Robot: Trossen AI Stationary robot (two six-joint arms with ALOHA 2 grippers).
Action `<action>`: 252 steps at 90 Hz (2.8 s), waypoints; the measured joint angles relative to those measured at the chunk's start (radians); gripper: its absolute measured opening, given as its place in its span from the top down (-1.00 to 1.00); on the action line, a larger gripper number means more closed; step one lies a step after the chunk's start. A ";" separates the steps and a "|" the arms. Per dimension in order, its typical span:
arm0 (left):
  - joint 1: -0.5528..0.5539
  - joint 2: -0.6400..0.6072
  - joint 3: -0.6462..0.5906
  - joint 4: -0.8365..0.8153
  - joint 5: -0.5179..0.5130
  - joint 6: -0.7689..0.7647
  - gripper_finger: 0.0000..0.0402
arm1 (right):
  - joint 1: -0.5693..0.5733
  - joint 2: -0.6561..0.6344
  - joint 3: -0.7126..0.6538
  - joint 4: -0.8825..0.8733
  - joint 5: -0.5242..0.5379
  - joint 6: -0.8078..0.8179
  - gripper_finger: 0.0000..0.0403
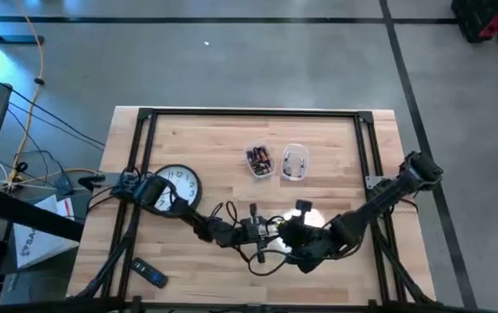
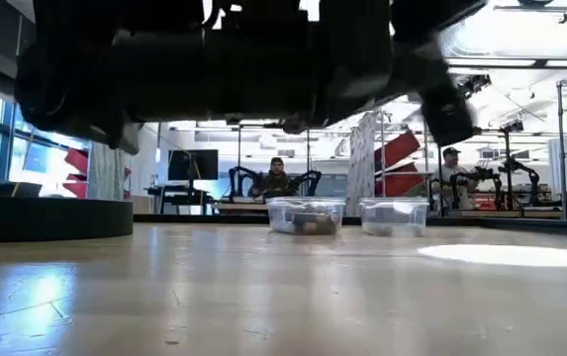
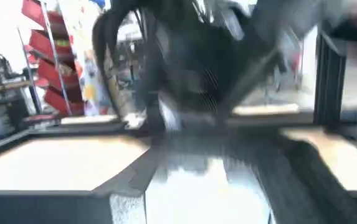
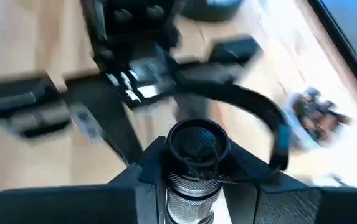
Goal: Insert battery
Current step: Close the lid of the black flashlight
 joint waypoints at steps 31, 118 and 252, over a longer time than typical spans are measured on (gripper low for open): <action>0.007 -0.092 -0.145 -0.111 -0.018 -0.085 0.32 | -0.002 -0.001 -0.032 -0.277 -0.057 0.071 0.60; 0.060 0.009 0.088 -0.246 0.092 -0.083 0.31 | -0.008 -0.014 -0.213 0.018 -0.192 -0.134 0.60; 0.099 0.000 0.309 -0.777 0.030 -0.227 0.31 | -0.008 -0.010 -0.293 0.111 -0.209 -0.165 0.60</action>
